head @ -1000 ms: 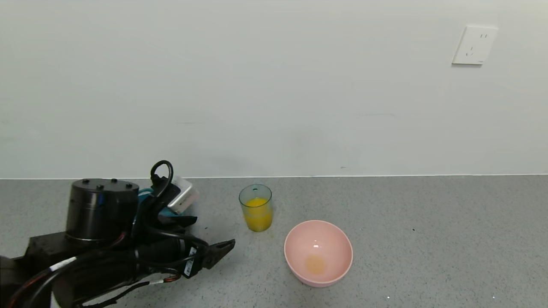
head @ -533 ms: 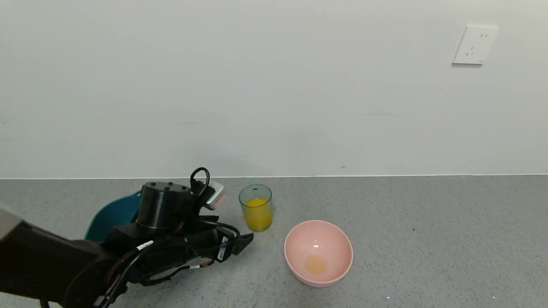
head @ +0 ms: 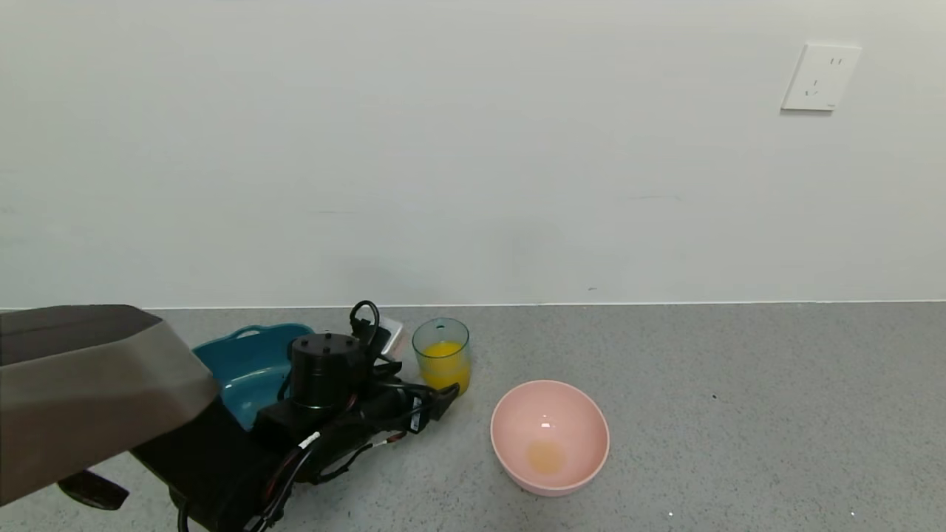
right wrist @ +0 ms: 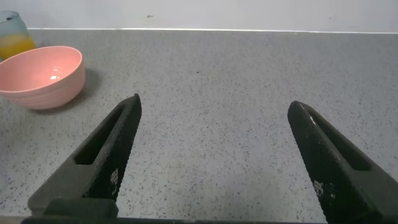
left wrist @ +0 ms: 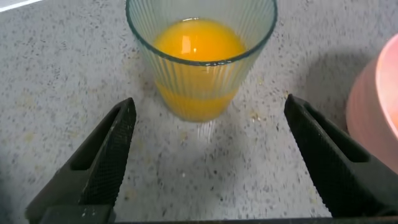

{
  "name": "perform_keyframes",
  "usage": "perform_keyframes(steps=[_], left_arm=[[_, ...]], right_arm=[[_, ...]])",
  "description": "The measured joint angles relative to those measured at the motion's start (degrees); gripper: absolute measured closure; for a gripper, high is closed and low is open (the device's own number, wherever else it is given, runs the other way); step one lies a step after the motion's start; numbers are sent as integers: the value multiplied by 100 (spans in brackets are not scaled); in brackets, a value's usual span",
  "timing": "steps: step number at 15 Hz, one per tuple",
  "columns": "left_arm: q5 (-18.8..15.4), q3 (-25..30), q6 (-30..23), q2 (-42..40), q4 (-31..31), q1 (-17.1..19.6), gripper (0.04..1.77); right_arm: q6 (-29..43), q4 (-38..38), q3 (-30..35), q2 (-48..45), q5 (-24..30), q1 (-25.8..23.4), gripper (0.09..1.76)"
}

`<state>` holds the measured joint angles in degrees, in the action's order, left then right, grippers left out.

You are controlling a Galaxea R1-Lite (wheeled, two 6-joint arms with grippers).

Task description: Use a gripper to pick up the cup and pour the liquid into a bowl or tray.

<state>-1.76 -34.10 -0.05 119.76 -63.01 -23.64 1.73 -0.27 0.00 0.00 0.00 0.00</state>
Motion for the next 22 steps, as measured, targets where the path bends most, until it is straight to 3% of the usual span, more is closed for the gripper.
perform_keyframes(steps=[9, 22], left_arm=[[83, 116, -243, 1134, -2005, -9, 9], [112, -241, -256, 1707, -2406, -9, 9]], right_arm=[[0, 0, 0, 0, 0, 0, 14], [-2, 0, 0, 0, 0, 0, 14]])
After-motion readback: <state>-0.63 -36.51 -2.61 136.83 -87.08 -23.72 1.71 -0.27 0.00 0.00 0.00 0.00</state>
